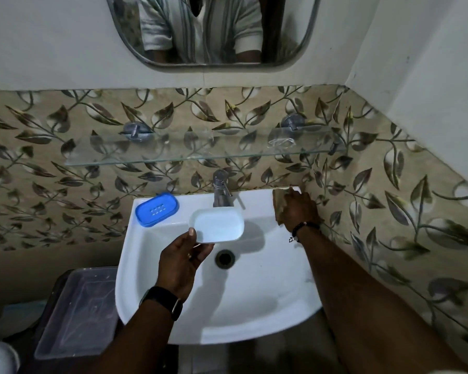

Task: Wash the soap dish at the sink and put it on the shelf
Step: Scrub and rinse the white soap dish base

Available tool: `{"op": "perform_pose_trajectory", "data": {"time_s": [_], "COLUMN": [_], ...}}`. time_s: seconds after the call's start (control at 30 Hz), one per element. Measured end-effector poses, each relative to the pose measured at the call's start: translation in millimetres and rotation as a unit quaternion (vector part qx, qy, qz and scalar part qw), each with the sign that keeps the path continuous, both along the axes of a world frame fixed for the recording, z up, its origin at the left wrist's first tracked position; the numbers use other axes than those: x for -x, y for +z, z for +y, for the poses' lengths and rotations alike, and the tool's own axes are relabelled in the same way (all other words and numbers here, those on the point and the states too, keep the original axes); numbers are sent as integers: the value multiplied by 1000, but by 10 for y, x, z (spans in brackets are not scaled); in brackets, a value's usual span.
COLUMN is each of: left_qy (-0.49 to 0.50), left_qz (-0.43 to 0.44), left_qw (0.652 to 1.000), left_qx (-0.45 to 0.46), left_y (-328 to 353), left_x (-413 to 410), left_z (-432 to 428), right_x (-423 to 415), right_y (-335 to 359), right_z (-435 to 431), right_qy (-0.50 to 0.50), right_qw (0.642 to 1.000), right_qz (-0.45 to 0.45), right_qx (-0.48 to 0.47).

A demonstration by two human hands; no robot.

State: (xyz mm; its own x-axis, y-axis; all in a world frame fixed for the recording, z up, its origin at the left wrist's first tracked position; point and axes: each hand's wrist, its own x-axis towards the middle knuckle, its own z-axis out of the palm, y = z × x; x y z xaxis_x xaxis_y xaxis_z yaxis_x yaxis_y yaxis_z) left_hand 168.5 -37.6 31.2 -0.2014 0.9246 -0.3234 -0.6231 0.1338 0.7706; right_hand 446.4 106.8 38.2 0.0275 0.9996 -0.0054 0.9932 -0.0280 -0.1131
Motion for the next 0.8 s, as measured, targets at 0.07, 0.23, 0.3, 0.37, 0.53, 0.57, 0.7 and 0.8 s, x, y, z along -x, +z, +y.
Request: {"op": "perform_pose_trajectory", "data": {"time_s": [0.07, 0.23, 0.3, 0.37, 0.53, 0.57, 0.7, 0.8], "left_qy": [6, 23, 25, 27, 26, 26, 37, 49], "left_qz": [-2, -2, 1, 0, -6, -5, -3, -1], "left_qw": [1000, 1000, 1000, 1000, 1000, 1000, 999, 999], "left_qx": [2, 6, 5, 8, 9, 11, 13, 11], "left_y": [-28, -83, -108, -125, -138, -122, 22, 121], "left_x": [-44, -143, -177, -210, -298, -315, -375, -419], "left_z": [-17, -20, -19, -24, 15, 29, 81, 115], "right_x": [-38, -96, -120, -154, -208, -190, -49, 266], "right_y": [-101, -355, -414, -451, -384, -311, 49, 391], "right_z": [110, 222, 262, 277, 224, 218, 148, -83], "right_qy": [15, 29, 29, 35, 9, -29, -116, -42], "right_qw": [999, 999, 999, 999, 996, 988, 900, 843], "right_qz": [-3, 18, 17, 19, 65, 123, 387, 461], "right_qx": [34, 27, 16, 14, -67, -85, -163, -273]}}
